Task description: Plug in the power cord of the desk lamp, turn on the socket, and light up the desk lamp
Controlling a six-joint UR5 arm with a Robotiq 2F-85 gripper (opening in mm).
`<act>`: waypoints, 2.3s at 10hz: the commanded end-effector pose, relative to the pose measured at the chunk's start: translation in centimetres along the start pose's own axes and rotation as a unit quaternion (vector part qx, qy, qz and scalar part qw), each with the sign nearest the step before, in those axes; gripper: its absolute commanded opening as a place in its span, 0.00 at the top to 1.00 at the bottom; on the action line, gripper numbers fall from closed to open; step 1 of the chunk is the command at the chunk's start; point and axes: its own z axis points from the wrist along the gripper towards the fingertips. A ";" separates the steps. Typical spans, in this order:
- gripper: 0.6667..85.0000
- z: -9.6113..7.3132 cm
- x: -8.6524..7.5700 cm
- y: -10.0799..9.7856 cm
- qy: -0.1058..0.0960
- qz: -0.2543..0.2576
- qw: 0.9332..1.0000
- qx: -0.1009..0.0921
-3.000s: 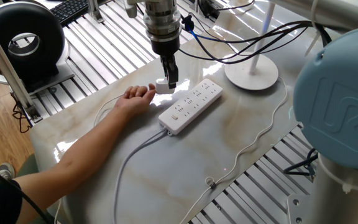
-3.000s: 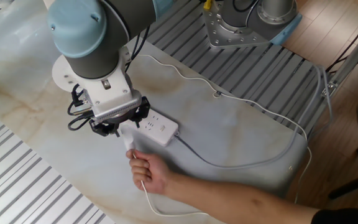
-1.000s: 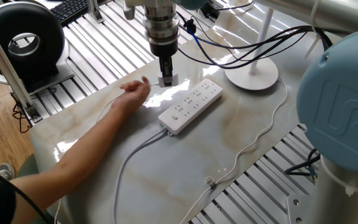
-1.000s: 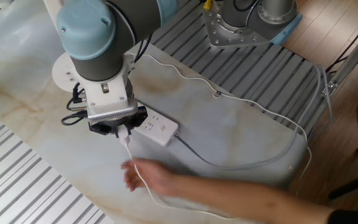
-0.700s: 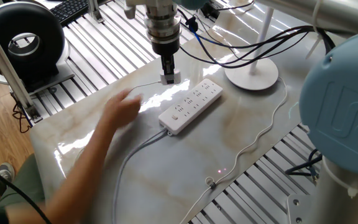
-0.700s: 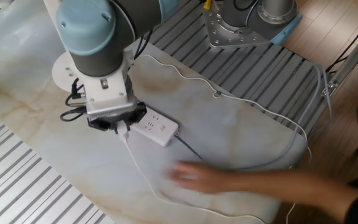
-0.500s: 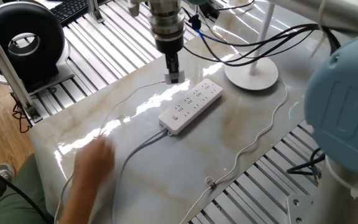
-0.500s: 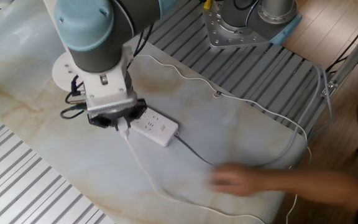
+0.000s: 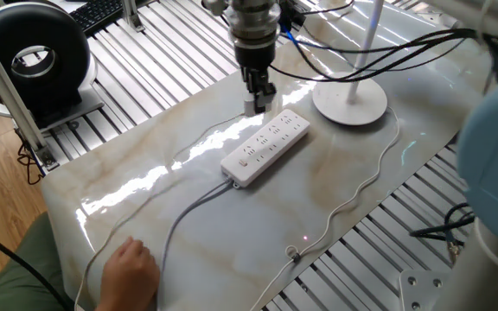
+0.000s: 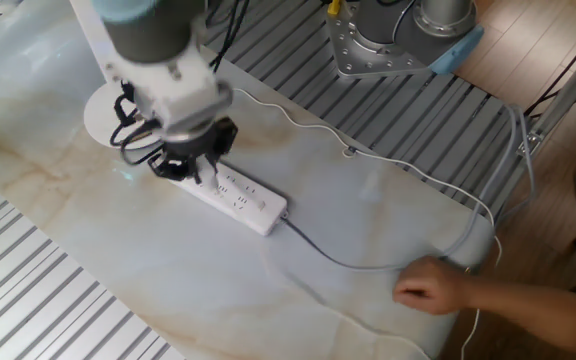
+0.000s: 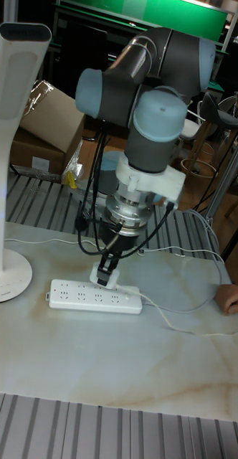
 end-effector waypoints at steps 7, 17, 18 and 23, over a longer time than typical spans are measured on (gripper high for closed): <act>1.00 3.1 5.8 1.7 -0.025 -0.137 0.990 0.014; 1.00 5.6 7.2 2.2 -0.005 -0.147 0.989 0.027; 1.00 5.6 7.2 2.0 -0.004 -0.151 0.988 0.031; 1.00 5.6 6.9 1.9 -0.008 -0.157 0.987 0.035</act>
